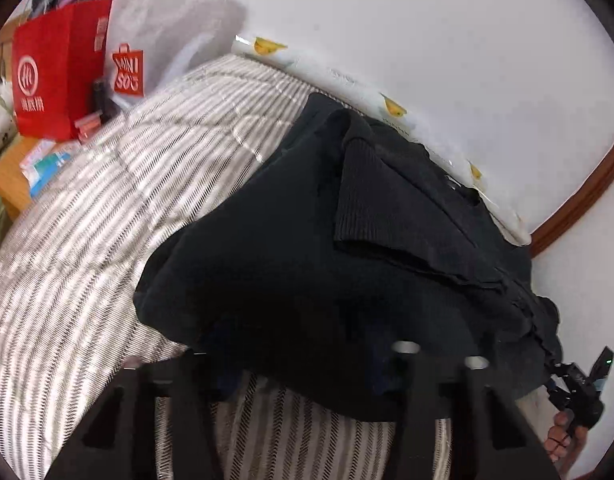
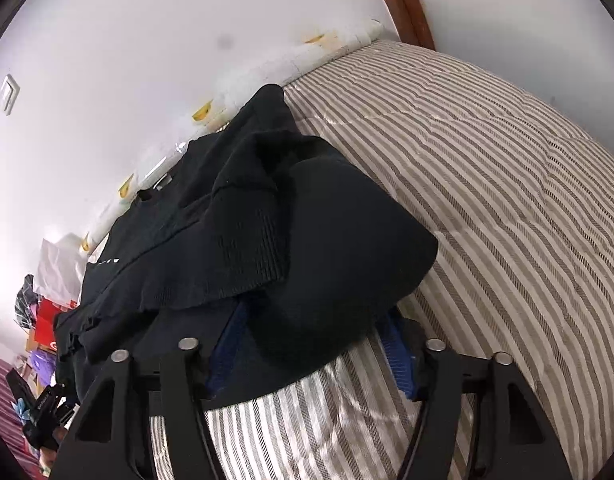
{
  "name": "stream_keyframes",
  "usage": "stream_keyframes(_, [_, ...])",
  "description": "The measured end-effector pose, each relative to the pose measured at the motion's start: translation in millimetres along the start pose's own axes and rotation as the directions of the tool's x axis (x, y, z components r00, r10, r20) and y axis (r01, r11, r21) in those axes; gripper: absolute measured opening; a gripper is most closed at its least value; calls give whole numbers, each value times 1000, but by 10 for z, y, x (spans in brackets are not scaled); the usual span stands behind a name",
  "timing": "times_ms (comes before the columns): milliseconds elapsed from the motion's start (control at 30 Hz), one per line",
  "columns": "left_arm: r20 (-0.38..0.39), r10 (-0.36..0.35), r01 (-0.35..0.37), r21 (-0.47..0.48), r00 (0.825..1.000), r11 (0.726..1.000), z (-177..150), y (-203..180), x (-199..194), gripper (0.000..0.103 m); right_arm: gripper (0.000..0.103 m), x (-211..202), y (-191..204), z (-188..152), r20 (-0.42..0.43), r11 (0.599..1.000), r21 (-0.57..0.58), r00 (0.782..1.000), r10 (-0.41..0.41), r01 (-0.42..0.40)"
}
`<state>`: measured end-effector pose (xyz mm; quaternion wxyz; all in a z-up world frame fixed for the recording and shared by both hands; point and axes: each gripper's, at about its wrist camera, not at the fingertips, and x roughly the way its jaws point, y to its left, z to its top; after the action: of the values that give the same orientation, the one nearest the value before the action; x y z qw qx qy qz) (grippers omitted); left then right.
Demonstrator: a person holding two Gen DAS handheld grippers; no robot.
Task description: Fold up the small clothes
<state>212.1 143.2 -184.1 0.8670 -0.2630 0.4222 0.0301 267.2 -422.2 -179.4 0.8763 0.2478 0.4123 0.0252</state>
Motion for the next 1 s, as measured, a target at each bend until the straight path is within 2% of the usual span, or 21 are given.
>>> stream_keyframes(33, [-4,2,-2,-7,1000,1000,-1,17,-1,23,31,3,13,4,-8,1000,-10,1000,14,-14])
stream_keyframes(67, [-8,2,-2,-12,1000,1000,-3,25,-20,13,27,-25,30,8,-7,999,-23,1000,21,-21])
stream_keyframes(133, [0,0,0,0,1000,1000,-24,6,-93,9,24,-117,55,6,10,999,-39,999,35,-35])
stream_keyframes(233, [20,1,-1,31,1000,1000,-68,-31,-231,8,23,-253,63,-37,17,997,-52,999,49,-48])
stream_keyframes(467, [-1,-16,16,44,1000,999,-301,-49,-480,8,23,-508,-39,-251,-5,996,-78,999,48,-49])
stream_keyframes(833, [4,21,-21,145,1000,989,-845,-41,-906,8,23,-1005,-105,-747,-5,981,-194,1000,8,-9])
stream_keyframes(1000, [-3,30,-29,160,1000,987,-951,-23,-956,8,24,-1061,-153,-879,8,983,-184,1000,-17,18])
